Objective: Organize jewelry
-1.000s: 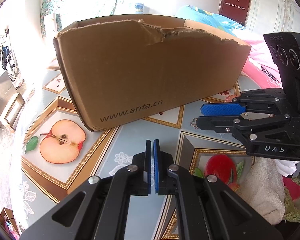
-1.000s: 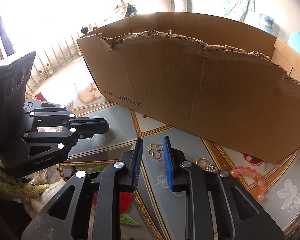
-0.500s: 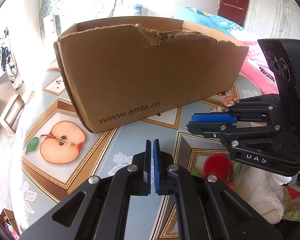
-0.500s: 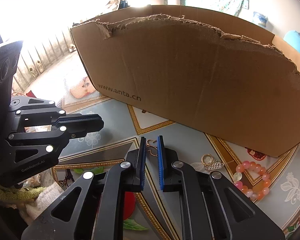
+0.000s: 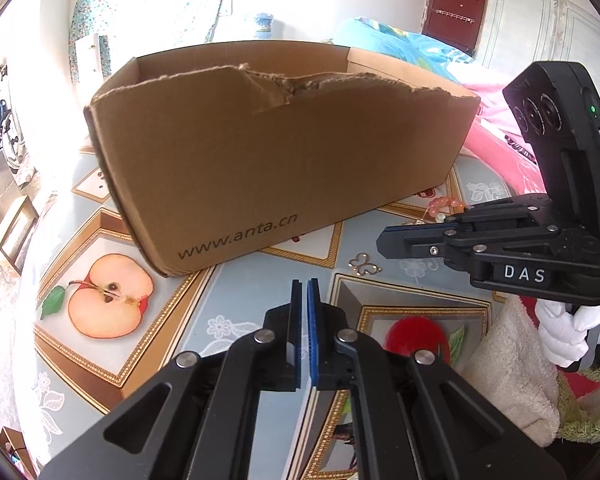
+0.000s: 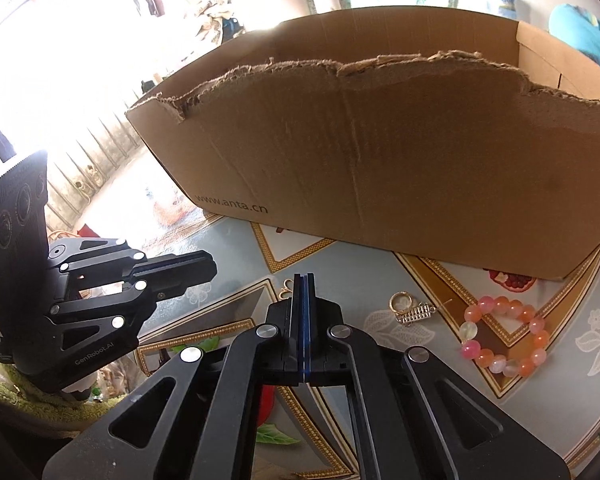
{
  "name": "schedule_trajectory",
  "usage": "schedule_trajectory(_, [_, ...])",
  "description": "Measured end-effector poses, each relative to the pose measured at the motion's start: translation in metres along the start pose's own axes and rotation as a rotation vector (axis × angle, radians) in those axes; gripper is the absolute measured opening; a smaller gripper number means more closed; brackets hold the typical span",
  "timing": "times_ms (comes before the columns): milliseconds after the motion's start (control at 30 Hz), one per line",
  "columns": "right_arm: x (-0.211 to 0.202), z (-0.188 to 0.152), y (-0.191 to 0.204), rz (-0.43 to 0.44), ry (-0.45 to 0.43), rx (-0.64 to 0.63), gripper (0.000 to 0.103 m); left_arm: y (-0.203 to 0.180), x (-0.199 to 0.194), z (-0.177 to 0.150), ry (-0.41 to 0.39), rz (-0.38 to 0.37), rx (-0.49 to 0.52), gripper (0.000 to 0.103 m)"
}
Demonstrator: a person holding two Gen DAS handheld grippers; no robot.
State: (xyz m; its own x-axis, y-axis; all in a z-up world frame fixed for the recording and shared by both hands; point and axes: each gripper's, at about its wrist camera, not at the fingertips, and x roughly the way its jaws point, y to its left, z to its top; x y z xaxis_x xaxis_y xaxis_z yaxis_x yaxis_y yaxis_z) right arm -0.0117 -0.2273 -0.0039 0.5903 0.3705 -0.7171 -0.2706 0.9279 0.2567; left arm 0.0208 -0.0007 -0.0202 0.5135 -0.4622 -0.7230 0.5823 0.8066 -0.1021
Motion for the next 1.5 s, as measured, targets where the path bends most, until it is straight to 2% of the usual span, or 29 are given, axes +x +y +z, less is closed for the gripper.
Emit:
schedule_trajectory(100, [-0.013, -0.002, -0.002, -0.007, -0.029, 0.014, 0.001, -0.013, 0.004, 0.006, -0.011, -0.023, 0.038, 0.031])
schedule_trajectory(200, [-0.020, -0.005, -0.001, -0.012, -0.047, 0.031, 0.002, -0.025, 0.012, 0.011, -0.008, -0.045, 0.072, 0.033])
schedule_trajectory(333, [-0.030, -0.010, -0.003, -0.018, -0.069, 0.049, 0.002, -0.035, 0.029, 0.014, 0.031, -0.018, 0.095, 0.033])
schedule_trajectory(500, [-0.038, -0.018, -0.011, 0.003, -0.087, 0.081, 0.002, -0.042, 0.032, 0.013, 0.029, 0.008, 0.161, 0.033])
schedule_trajectory(533, [-0.037, -0.020, -0.011, 0.008, -0.089, 0.085, 0.002, -0.044, 0.033, 0.013, 0.030, 0.015, 0.180, 0.033])
schedule_trajectory(600, [-0.036, -0.022, -0.013, 0.018, -0.094, 0.094, 0.002, -0.044, 0.035, 0.015, 0.036, 0.007, 0.186, 0.024])
schedule_trajectory(733, [-0.036, -0.025, -0.018, 0.038, -0.103, 0.113, 0.002, -0.041, 0.036, 0.018, 0.045, 0.026, 0.180, 0.013])
schedule_trajectory(1167, [-0.036, -0.027, -0.028, 0.065, -0.121, 0.139, 0.002, -0.041, 0.033, 0.019, 0.072, 0.025, 0.185, 0.007])
schedule_trajectory(1233, [-0.036, -0.027, -0.027, 0.068, -0.122, 0.139, 0.002, -0.041, 0.032, 0.020, 0.084, 0.013, 0.183, 0.012])
schedule_trajectory(1300, [-0.036, -0.029, -0.027, 0.066, -0.123, 0.139, 0.003, -0.046, 0.035, 0.023, 0.080, 0.012, 0.169, 0.034])
schedule_trajectory(1433, [-0.037, -0.031, -0.027, 0.065, -0.130, 0.143, 0.002, -0.053, 0.039, 0.027, 0.082, 0.014, 0.161, 0.035])
schedule_trajectory(1500, [-0.038, -0.031, -0.028, 0.066, -0.135, 0.149, 0.003, -0.056, 0.042, 0.027, 0.097, 0.040, 0.163, 0.035])
